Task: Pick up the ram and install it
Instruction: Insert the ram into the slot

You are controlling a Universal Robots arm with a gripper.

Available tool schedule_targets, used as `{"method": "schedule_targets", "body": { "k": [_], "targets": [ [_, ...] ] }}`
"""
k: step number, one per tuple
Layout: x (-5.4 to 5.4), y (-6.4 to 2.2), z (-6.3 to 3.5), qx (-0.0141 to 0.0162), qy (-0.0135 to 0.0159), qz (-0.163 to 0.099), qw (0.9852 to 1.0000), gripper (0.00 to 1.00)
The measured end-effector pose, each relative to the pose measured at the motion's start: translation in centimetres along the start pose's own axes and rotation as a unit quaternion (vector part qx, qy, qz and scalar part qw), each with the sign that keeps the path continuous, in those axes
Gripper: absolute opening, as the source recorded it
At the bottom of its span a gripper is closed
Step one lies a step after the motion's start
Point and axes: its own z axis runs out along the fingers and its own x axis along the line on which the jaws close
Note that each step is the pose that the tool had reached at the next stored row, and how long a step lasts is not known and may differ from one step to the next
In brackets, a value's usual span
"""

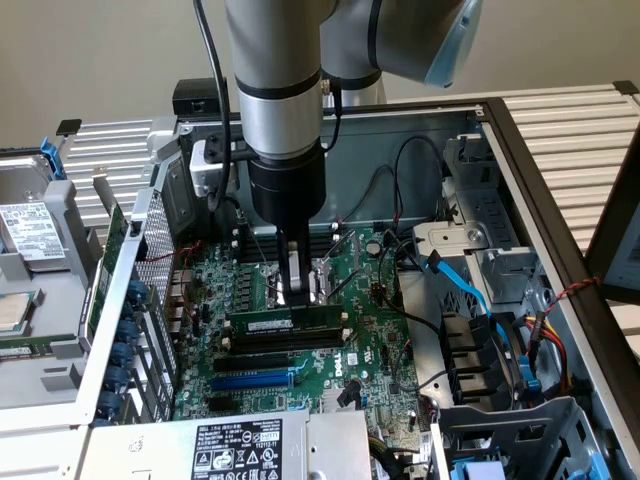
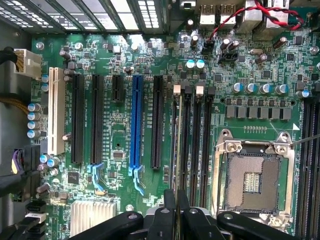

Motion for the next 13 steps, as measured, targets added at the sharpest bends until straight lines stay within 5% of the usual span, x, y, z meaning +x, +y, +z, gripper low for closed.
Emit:
{"method": "schedule_targets", "body": {
  "k": [13],
  "targets": [
    [0.10, 0.05, 0.14, 0.0019, 0.0000, 0.001, 1.0000, 0.13]
  ]
}}
